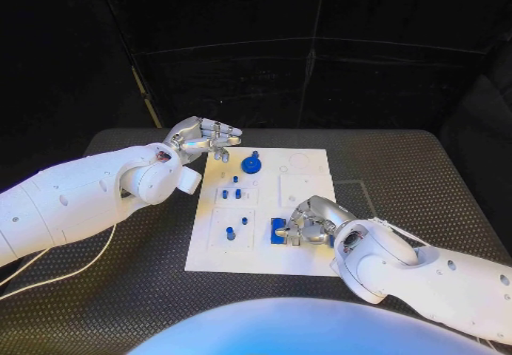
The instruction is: Assemble the parts on the task board
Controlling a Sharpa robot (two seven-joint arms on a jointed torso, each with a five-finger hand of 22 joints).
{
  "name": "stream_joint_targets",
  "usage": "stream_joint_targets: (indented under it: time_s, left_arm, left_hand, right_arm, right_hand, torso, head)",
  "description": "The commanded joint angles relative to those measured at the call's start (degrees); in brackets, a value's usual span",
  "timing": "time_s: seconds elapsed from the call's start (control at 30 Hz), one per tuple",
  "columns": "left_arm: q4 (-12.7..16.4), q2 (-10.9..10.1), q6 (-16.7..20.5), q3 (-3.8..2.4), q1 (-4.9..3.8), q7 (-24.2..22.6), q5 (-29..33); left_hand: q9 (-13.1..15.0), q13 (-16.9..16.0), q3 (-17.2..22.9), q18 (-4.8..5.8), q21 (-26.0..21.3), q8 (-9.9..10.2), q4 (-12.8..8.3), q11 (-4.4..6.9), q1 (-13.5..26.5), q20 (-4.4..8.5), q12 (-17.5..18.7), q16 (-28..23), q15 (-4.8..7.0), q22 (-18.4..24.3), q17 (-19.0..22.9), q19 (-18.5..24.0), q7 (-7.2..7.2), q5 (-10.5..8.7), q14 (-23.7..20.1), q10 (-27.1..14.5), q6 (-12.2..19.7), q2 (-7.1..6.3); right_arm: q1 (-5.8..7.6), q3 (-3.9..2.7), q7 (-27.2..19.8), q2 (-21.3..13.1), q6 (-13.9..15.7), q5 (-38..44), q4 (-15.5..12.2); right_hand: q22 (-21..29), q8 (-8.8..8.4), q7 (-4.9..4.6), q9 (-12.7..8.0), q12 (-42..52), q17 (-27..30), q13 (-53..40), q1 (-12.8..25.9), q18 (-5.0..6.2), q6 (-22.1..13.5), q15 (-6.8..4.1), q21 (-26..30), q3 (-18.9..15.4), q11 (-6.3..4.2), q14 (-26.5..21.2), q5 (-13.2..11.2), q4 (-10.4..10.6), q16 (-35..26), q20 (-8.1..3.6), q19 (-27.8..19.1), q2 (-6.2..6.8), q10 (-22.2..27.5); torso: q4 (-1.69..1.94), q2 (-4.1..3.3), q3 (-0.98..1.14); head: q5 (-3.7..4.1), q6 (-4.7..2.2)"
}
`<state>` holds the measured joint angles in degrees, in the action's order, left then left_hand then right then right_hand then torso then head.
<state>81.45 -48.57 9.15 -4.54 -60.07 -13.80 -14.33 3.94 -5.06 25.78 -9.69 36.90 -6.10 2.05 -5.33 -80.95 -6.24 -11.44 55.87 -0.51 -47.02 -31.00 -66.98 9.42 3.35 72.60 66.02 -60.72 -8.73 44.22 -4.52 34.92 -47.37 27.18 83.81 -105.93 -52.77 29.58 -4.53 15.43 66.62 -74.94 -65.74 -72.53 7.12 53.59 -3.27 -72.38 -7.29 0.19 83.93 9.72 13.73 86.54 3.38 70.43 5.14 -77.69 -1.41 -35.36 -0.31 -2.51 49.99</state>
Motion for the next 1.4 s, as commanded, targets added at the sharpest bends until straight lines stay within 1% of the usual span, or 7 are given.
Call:
stream_joint_targets:
  time_s: [0.03, 0.3, 0.6, 0.8, 0.93, 1.17, 1.4]
  left_arm:
    - [0.07, 0.03, -0.57, -0.06, -0.09, -0.13, 0.25]
    - [-0.12, 0.18, -0.59, -0.06, -0.08, -0.12, 0.25]
    - [-0.2, 0.21, -0.56, -0.06, -0.08, -0.09, 0.25]
    - [-0.21, 0.17, -0.54, -0.06, -0.08, -0.09, 0.25]
    - [-0.2, 0.13, -0.55, -0.06, -0.08, -0.11, 0.25]
    - [-0.21, -0.07, -0.51, -0.05, -0.07, -0.16, 0.25]
    - [-0.12, -0.19, -0.37, -0.05, -0.05, -0.23, 0.25]
  left_hand:
    - [-0.02, -0.07, -0.24, -0.77, -0.27, -0.08, -0.24, 0.0, 0.31, -0.05, -0.4, -0.2, 0.04, 0.06, 0.06, 0.29, 0.12, -0.22, -0.5, -0.25, 0.27, 0.35]
    - [-0.02, -0.07, -0.24, -0.77, -0.27, -0.08, -0.24, 0.0, 0.31, -0.05, -0.4, -0.2, 0.04, 0.06, 0.06, 0.29, 0.12, -0.22, -0.5, -0.25, 0.27, 0.35]
    - [-0.02, -0.07, -0.24, -0.77, -0.27, -0.08, -0.24, 0.0, 0.31, -0.05, -0.4, -0.2, 0.04, 0.06, 0.06, 0.29, 0.12, -0.22, -0.5, -0.25, 0.27, 0.35]
    - [-0.02, -0.07, -0.24, -0.77, -0.27, -0.08, -0.24, 0.0, 0.31, -0.05, -0.4, -0.2, 0.04, 0.06, 0.06, 0.29, 0.12, -0.22, -0.5, -0.25, 0.27, 0.35]
    - [-0.02, -0.07, -0.24, -0.77, -0.27, -0.08, -0.24, 0.0, 0.31, -0.05, -0.4, -0.2, 0.04, 0.06, 0.06, 0.29, 0.12, -0.22, -0.5, -0.25, 0.27, 0.35]
    - [-0.02, -0.07, -0.24, -0.77, -0.27, -0.08, -0.24, 0.0, 0.31, -0.05, -0.4, -0.2, 0.04, 0.06, 0.06, 0.29, 0.12, -0.22, -0.5, -0.25, 0.27, 0.35]
    - [-0.02, -0.07, -0.24, -0.77, -0.27, -0.08, -0.24, 0.0, 0.31, -0.05, -0.4, -0.2, 0.04, 0.06, 0.06, 0.29, 0.12, -0.22, -0.5, -0.25, 0.27, 0.35]
  right_arm:
    - [0.07, -0.01, -0.83, -0.21, -1.36, 1.51, -0.33]
    - [0.07, -0.02, 0.13, -0.01, -1.55, 4.15, 0.05]
    - [0.07, -0.03, 1.14, 0.45, -0.51, 5.9, 0.82]
    - [0.08, -0.03, 0.63, 0.3, -0.67, 6.2, 0.75]
    - [0.07, -0.02, -0.86, -0.64, 1.41, 5.83, 0.13]
    - [0.08, -0.09, -6.2, -6.49, 6.15, 0.34, -2.68]
    - [0.08, -0.2, -5.99, -13.53, 2.17, 0.55, -3.98]
  right_hand:
    - [-0.37, 0.86, 0.33, 0.34, 1.04, -6.52, -0.9, -3.32, -0.16, 0.85, -0.47, -0.02, 0.13, -0.33, 4.48, -0.39, -1.54, 0.08, -0.54, 0.15, -0.21, -0.82]
    - [-0.96, 3.03, 0.97, 1.21, 2.52, -7.36, -2.45, -7.0, -0.28, 2.03, -0.91, -0.26, -0.31, -0.88, 4.64, -0.74, -3.85, 0.41, -0.94, 0.54, -0.65, -1.75]
    - [-1.49, 5.33, 1.7, 2.16, 4.15, -7.83, -4.1, -7.35, -0.37, 2.71, -1.38, -0.49, -1.17, -1.48, 4.72, -0.64, -4.12, 0.59, -1.36, 0.9, -1.91, -2.73]
    - [-1.51, 5.93, 1.85, 2.4, 4.41, -7.87, -4.37, -7.76, -0.37, 2.6, -1.53, -0.49, -1.6, -1.63, 4.72, -0.63, -4.5, 0.6, -1.5, 0.92, -1.74, -2.87]
    - [-1.36, 6.16, 1.71, 2.46, 4.19, -7.75, -4.18, -7.26, -0.37, 1.94, -1.53, -0.38, -2.29, -1.56, 4.7, -0.03, -4.26, 0.54, -1.57, 0.82, -1.67, -2.69]
    - [-1.08, 2.62, -0.18, 0.62, 3.07, -7.84, -3.19, -3.93, -0.41, -3.35, -0.36, -0.18, -4.3, -0.04, 4.71, 4.64, -0.71, 0.56, -0.8, 0.63, -2.58, -1.81]
    - [-1.28, -0.89, -1.01, -1.26, 2.24, -7.84, -2.45, -4.11, -0.36, -3.48, 0.38, -0.23, -5.0, 0.74, 4.69, 5.44, 1.33, 0.54, 0.06, 0.68, -3.79, -1.43]
  torso:
    - [-0.01, -0.04, -0.02]
    - [0.11, -0.07, -0.01]
    - [0.05, -0.04, -0.05]
    - [0.03, -0.03, -0.03]
    - [-0.02, 0.02, 0.0]
    - [-0.18, 0.09, -0.01]
    - [-0.3, 0.07, -0.13]
  head:
    - [0.14, 0.01]
    - [0.26, 0.01]
    - [0.33, 0.01]
    - [0.24, 0.01]
    - [0.37, 0.01]
    - [0.97, 0.01]
    - [1.87, 0.01]
